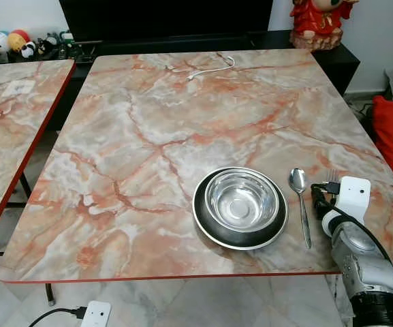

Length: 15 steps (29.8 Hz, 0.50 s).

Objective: Setting the table

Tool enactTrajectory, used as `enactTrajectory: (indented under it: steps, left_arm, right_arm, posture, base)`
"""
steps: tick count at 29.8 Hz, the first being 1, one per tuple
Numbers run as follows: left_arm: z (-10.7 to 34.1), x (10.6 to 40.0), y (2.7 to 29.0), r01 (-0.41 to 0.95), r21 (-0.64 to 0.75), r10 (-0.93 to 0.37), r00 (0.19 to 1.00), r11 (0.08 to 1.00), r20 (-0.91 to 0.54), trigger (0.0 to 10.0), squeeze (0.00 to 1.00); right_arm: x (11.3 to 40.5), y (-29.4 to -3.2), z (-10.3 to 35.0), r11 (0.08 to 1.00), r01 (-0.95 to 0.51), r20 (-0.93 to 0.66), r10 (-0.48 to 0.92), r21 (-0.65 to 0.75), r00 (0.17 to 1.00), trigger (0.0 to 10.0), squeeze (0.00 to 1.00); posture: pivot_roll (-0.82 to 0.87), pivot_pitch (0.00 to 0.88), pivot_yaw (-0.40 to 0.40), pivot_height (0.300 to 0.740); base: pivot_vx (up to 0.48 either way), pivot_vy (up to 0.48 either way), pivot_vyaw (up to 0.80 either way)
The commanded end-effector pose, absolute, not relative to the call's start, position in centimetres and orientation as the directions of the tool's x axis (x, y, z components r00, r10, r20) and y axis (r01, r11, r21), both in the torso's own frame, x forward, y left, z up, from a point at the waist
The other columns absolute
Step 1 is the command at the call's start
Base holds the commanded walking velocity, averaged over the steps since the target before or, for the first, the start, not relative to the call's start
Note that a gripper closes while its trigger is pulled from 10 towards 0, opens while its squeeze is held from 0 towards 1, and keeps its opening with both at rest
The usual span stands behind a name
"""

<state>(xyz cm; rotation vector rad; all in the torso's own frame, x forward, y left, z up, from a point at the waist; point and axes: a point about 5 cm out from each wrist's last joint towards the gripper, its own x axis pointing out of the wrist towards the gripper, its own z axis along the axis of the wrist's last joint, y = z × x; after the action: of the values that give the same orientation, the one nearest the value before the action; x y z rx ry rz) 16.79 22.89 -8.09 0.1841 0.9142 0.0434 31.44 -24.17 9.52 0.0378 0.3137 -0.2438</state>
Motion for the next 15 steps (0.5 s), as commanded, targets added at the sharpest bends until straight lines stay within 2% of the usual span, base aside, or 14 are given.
enactTrajectory:
  steps: [1, 12, 13, 14, 15]
  left_arm:
    - [-8.50, 15.94, 22.76, 0.041, 0.180, 0.121, 0.591, 0.983, -0.797, 10.0, 0.00]
    - [-8.45, 16.13, 22.67, 0.042, 0.179, 0.120, 0.592, 0.983, -0.797, 10.0, 0.00]
    - [-8.45, 16.12, 22.69, 0.042, 0.179, 0.120, 0.592, 0.983, -0.797, 10.0, 0.00]
    - [-8.46, 16.11, 22.71, 0.042, 0.180, 0.120, 0.592, 0.983, -0.797, 10.0, 0.00]
    - [-8.46, 16.10, 22.73, 0.043, 0.180, 0.120, 0.592, 0.983, -0.797, 10.0, 0.00]
  right_arm:
    - [30.75, -23.79, 8.04, 0.971, 0.238, -0.373, -0.219, 0.004, 0.902, 10.0, 0.00]
    - [30.84, -23.66, 8.13, 0.973, 0.231, -0.364, -0.209, 0.017, 0.908, 10.0, 0.00]
    - [30.83, -23.66, 8.11, 0.973, 0.232, -0.364, -0.209, 0.018, 0.907, 10.0, 0.64]
    - [30.82, -23.66, 8.09, 0.973, 0.232, -0.365, -0.210, 0.018, 0.907, 10.0, 0.64]
    - [30.82, -23.64, 8.10, 0.973, 0.231, -0.365, -0.209, 0.019, 0.907, 10.0, 0.69]
  posture:
    - [-0.10, 0.128, 0.040, 0.740]
    - [-0.10, 0.127, 0.041, 0.740]
    - [-0.10, 0.128, 0.041, 0.740]
    - [-0.10, 0.127, 0.041, 0.740]
    - [-0.10, 0.128, 0.041, 0.740]
  base:
    - [0.000, 0.000, 0.00]
    - [0.000, 0.000, 0.00]
    - [0.000, 0.000, 0.00]
    - [0.000, 0.000, 0.00]
    - [0.000, 0.000, 0.00]
